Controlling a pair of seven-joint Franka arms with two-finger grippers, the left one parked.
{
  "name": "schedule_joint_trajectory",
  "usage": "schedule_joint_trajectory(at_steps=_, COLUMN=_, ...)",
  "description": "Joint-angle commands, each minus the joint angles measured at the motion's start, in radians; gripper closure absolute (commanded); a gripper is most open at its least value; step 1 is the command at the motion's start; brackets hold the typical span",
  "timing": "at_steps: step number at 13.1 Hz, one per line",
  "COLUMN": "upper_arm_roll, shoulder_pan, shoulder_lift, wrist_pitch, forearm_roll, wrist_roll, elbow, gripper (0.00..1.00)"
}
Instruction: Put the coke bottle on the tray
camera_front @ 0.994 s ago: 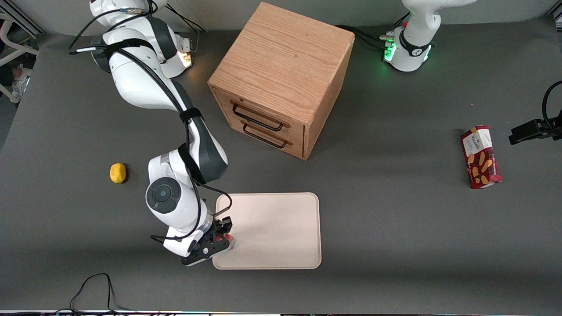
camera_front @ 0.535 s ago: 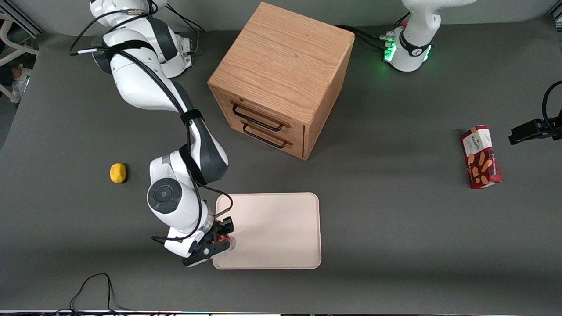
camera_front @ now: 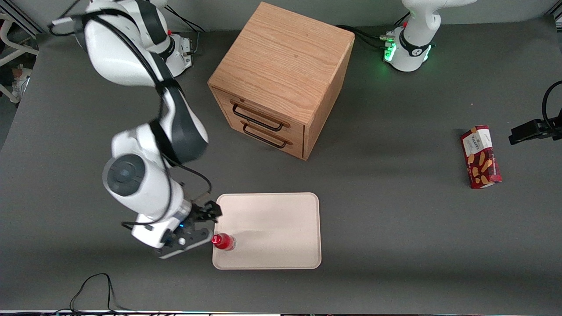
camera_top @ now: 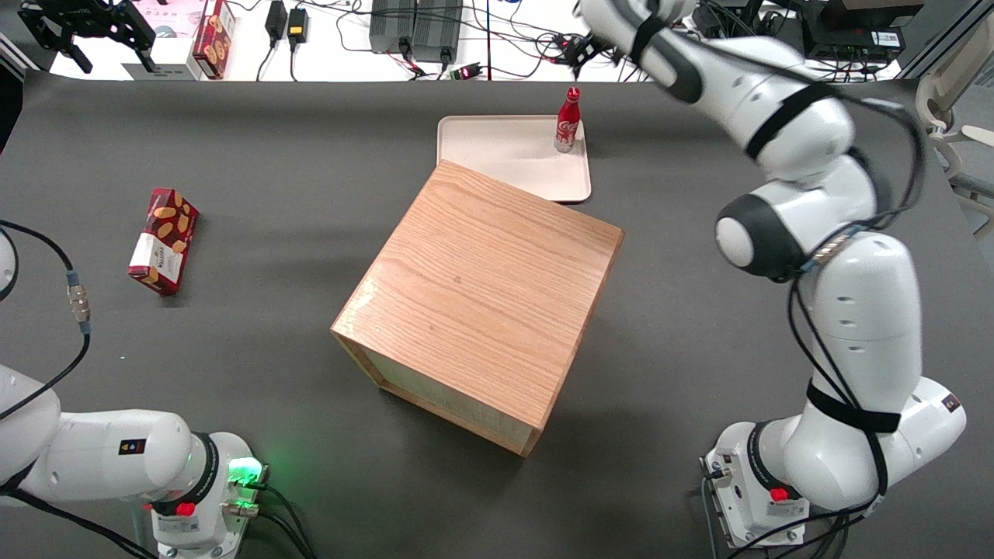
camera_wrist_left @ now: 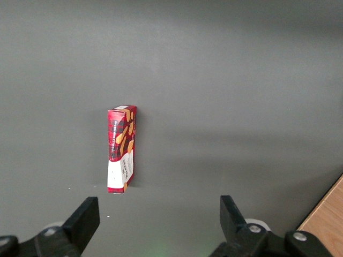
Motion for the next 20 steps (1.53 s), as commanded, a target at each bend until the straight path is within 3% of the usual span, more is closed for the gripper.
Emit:
schedule_joint_trajectory(at_steps=1, upper_arm_roll=0.004, shoulder_pan=-0.029, shoulder_lift=-0.254, wrist_pitch=-0.055, forearm_roll=-0.013, wrist_roll=0.002, elbow=-0.251, gripper=0.00)
schedule_joint_trajectory(at_steps=6, upper_arm_roll=0.030, shoulder_pan=-0.180, shoulder_lift=-0.603, wrist_pitch=-0.067, forearm_roll=-0.028, wrist_roll=-0.036, elbow=-0.564, gripper=0.00)
schedule_joint_trajectory(at_steps=11, upper_arm_roll=0.050, shoulder_pan=-0.362, shoulder_lift=-0.797, wrist_pitch=-0.067, forearm_roll=-0.025, wrist_roll=-0.171, elbow=-0.773, gripper=0.00)
schedule_joint_trajectory(at_steps=16, upper_arm_roll=0.042, shoulder_pan=-0.366, shoulder_lift=-0.823, wrist_pitch=-0.052, forearm_roll=-0.031, wrist_roll=-0.170, elbow=-0.822, gripper=0.00)
schedule_joint_trajectory(at_steps=18, upper_arm_roll=0.044, shoulder_pan=-0.362, shoulder_lift=-0.826, wrist_pitch=-0.057, forearm_roll=-0.085, wrist_roll=-0.168, elbow=-0.802, gripper=0.00)
schedule_joint_trajectory(at_steps=20, upper_arm_roll=0.045, shoulder_pan=-0.365, shoulder_lift=-0.829, wrist_pitch=-0.069, forearm_roll=-0.087, wrist_roll=-0.161, elbow=-0.794, gripper=0.00)
